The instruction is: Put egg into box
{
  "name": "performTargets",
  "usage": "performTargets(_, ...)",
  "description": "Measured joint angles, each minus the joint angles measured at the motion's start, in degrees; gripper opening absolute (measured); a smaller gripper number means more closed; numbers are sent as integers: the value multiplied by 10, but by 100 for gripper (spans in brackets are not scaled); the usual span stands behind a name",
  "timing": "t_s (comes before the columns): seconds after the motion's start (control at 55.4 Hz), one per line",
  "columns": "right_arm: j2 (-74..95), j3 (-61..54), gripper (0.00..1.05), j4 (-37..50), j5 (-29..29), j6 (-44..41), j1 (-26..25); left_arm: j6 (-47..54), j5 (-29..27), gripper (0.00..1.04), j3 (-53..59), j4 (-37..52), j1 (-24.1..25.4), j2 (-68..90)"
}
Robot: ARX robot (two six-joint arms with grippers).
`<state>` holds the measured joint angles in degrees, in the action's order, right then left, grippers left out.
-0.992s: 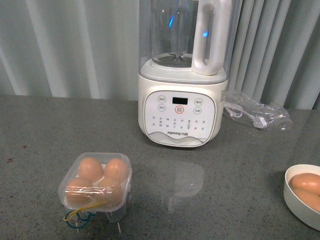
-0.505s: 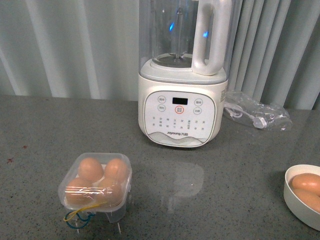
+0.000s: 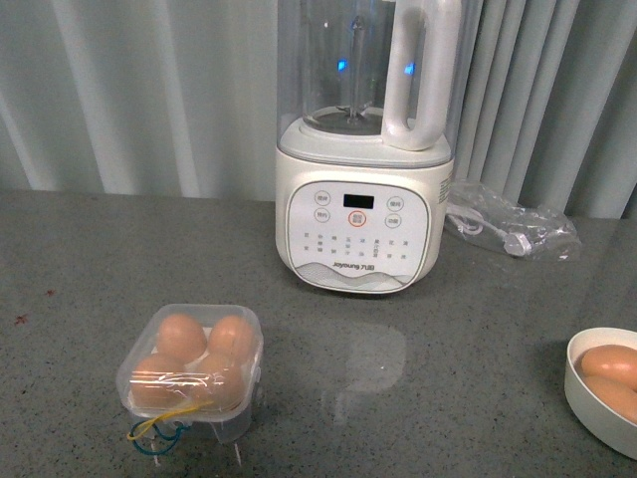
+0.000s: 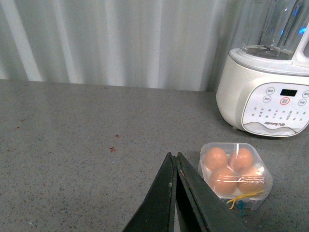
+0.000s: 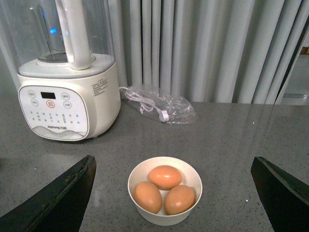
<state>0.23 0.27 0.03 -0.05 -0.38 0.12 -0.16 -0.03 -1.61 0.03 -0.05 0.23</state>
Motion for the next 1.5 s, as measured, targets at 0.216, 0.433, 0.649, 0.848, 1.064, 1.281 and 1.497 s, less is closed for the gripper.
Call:
performTargets(0.216, 0, 0, 97, 0, 0, 0, 0, 0, 0, 42, 0, 0, 0, 0)
performTargets(0.433, 0, 0, 97, 0, 0, 0, 0, 0, 0, 81, 0, 0, 0, 0)
performTargets(0.649, 0, 0, 97, 0, 0, 0, 0, 0, 0, 98, 0, 0, 0, 0)
performTargets(0.848, 0, 0, 97, 0, 0, 0, 0, 0, 0, 98, 0, 0, 0, 0)
performTargets(1.064, 0, 0, 97, 0, 0, 0, 0, 0, 0, 98, 0, 0, 0, 0)
performTargets(1.281, 0, 0, 97, 0, 0, 0, 0, 0, 0, 98, 0, 0, 0, 0)
performTargets(1.497, 0, 0, 97, 0, 0, 0, 0, 0, 0, 98, 0, 0, 0, 0)
